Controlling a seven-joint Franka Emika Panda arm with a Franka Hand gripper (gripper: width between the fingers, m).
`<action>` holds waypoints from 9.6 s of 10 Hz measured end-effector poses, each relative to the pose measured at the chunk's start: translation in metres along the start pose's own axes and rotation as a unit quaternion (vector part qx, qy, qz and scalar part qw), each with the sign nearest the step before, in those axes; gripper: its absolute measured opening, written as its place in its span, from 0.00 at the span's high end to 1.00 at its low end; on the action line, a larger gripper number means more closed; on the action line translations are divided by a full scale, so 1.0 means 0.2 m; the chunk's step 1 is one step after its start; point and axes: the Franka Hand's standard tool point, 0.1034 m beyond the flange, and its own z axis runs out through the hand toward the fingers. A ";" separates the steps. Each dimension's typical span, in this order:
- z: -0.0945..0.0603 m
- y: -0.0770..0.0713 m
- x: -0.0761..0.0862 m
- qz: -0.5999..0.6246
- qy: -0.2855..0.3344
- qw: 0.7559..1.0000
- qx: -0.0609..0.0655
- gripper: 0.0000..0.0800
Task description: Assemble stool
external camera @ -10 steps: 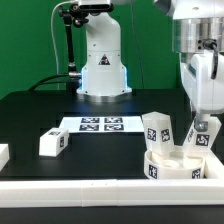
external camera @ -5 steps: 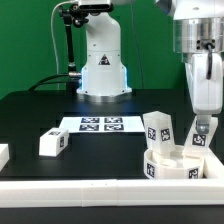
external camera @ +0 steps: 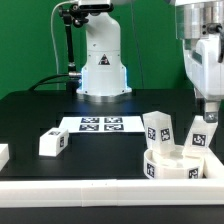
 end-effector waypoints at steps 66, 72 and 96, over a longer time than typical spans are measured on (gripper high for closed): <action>0.07 -0.05 0.17 -0.533 0.024 0.845 -0.040 0.58; 0.08 -0.06 0.15 -0.347 0.014 0.937 -0.024 0.58; -0.04 -0.12 0.15 -0.038 0.006 0.999 -0.001 0.19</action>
Offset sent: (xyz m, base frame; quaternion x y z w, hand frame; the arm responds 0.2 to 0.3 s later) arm 0.0056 -0.0021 0.0061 -0.0344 0.0285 -0.2780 0.9596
